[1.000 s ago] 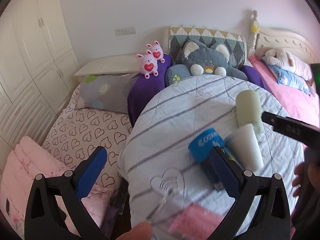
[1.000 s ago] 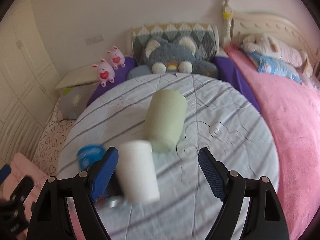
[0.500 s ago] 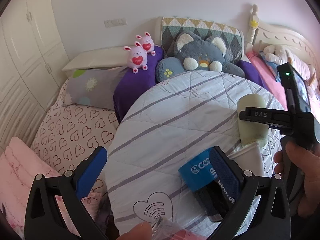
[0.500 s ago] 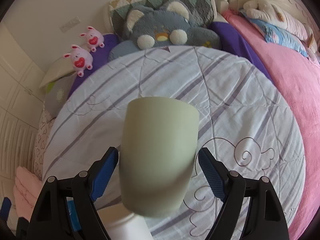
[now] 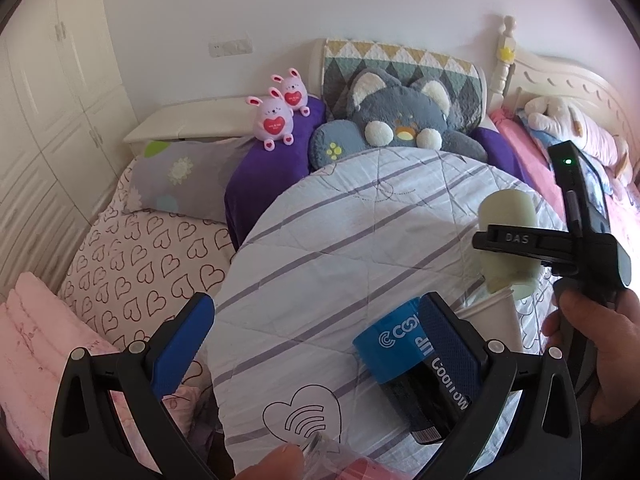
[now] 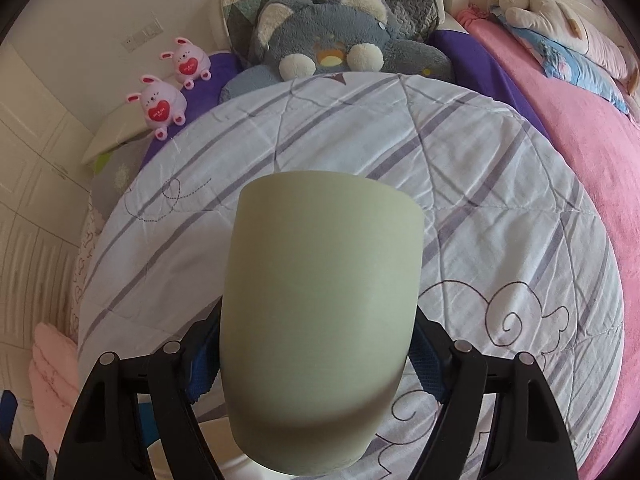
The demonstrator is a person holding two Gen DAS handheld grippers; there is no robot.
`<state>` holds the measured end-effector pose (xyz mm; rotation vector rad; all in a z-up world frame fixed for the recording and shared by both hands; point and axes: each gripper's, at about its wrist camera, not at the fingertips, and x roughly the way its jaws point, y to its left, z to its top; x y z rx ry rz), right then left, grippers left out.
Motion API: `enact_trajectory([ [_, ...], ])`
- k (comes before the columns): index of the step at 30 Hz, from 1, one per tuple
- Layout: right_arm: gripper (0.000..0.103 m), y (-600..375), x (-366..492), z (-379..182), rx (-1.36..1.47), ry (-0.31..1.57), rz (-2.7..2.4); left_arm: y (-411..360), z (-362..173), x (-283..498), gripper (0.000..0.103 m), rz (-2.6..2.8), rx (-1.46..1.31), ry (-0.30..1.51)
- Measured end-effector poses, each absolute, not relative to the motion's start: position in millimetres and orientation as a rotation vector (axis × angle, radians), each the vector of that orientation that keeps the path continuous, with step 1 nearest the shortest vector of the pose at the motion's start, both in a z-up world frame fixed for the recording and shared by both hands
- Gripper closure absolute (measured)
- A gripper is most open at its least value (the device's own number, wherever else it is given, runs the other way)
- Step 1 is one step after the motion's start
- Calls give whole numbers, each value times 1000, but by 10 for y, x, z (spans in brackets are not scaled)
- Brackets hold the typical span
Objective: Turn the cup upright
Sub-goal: 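Close the right tool on the pale green cup and lift it, then carry the green cup toward the left tool and lower it onto the table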
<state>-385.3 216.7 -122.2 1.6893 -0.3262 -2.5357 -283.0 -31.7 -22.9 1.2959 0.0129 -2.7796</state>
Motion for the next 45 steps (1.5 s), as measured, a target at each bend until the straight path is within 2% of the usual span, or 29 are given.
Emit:
enact_trajectory([
  [14, 24, 2456, -3486, -755, 1525, -359, -2608, -91, -134, -2591, 0, -2797, 1257, -33],
  [21, 24, 2519, -2955, -606, 1485, -352, -2594, 42, -29, -2358, 0, -2820, 1230, -56],
  [33, 24, 2481, -1904, -919, 1541, -363, -2539, 258, -55, -1745, 0, -2855, 1231, -105],
  [45, 23, 2267, -1507, -1294, 1604, -263, -2510, 286, -262, -1298, 0, -2809, 1276, -132],
])
